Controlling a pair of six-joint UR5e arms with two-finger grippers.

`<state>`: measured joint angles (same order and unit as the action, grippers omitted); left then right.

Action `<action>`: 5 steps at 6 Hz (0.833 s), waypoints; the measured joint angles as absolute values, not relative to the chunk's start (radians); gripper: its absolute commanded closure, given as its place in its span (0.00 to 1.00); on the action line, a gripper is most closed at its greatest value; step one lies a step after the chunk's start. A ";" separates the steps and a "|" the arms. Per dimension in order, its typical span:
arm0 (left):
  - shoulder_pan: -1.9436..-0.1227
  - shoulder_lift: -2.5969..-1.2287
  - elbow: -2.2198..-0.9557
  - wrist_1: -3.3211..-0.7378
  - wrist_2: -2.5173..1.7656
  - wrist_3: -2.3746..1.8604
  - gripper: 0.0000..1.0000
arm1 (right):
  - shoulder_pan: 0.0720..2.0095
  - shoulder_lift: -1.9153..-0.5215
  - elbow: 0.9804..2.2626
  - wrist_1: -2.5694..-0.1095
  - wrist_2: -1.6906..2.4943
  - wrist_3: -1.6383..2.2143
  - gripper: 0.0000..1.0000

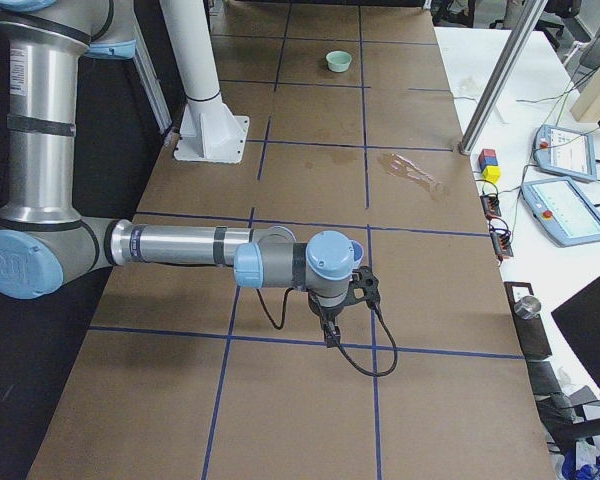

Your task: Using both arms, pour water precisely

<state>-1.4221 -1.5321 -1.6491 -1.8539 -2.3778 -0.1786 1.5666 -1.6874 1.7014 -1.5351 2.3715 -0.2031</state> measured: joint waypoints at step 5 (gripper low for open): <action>-1.098 -1.536 -1.567 -2.273 -2.278 -0.839 0.00 | 1.565 -1.687 1.698 -1.536 2.372 -0.200 0.00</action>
